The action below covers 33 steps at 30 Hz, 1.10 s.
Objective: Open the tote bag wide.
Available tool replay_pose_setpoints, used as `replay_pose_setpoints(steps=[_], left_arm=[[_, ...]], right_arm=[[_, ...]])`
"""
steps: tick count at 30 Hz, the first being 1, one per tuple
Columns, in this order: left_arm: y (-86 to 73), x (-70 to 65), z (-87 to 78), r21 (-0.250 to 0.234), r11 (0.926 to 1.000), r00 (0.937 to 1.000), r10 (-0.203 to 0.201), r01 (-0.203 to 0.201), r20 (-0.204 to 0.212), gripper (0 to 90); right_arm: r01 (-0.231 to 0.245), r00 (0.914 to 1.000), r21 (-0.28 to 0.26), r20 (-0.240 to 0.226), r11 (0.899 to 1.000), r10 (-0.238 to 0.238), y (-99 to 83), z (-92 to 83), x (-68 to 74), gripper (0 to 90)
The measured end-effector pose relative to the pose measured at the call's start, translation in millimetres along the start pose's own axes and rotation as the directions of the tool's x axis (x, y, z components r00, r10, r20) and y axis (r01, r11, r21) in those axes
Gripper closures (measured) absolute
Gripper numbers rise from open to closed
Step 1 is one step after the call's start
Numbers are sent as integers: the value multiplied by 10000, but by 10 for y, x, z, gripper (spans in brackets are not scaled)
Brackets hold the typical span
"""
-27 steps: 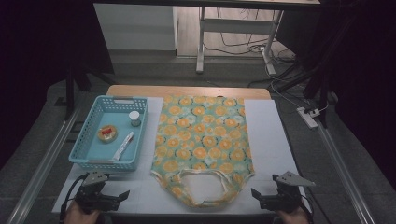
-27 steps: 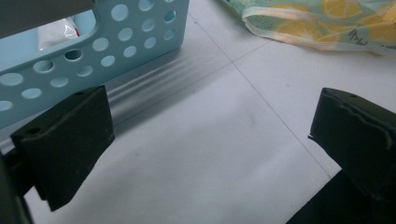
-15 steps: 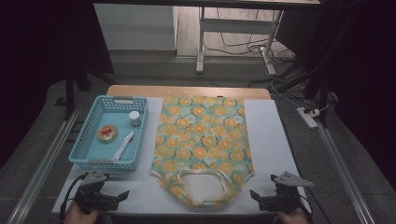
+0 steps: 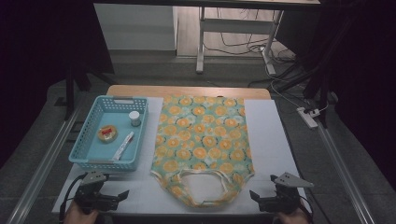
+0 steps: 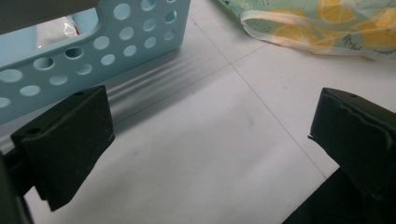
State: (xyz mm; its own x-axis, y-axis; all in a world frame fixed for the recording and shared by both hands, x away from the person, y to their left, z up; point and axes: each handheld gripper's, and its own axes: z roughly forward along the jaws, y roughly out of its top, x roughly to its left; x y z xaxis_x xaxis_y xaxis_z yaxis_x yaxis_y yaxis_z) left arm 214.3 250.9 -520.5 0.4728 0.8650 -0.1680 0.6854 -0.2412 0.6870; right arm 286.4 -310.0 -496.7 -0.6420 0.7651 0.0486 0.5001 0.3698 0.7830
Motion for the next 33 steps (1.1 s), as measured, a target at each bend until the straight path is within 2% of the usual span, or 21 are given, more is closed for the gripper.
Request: replay_pose_setpoints(steps=[5,16,18,21,27,31,33], left_arm=[[-1,-2,0,1,10000,10000,3,-3,-21,0],[1,-6,4,18,10000,10000,15,-15,-88,0],[1,-4,4,45,10000,10000,34,-33,-85,0],[0,-3,3,39,10000,10000,13,-12,-86,0],[2,2,5,64,10000,10000,-22,22,-66,0],[1,3,5,53,10000,10000,-31,31,-63,0],[2,2,6,59,10000,10000,-31,31,-70,0]], right_arm=[[322,9994,-19,-113,9995,-323,35,-1,57,0],[656,9969,29,-431,9978,-654,104,21,133,0],[792,9953,10,-558,9969,-790,132,32,169,0],[1239,9904,81,-626,9923,-1232,165,80,216,0],[1413,9853,-12,-964,9900,-1408,234,82,288,0],[1619,9779,256,-1381,9865,-1569,323,127,383,0],[1654,9766,290,-1441,9858,-1596,336,140,403,0]])
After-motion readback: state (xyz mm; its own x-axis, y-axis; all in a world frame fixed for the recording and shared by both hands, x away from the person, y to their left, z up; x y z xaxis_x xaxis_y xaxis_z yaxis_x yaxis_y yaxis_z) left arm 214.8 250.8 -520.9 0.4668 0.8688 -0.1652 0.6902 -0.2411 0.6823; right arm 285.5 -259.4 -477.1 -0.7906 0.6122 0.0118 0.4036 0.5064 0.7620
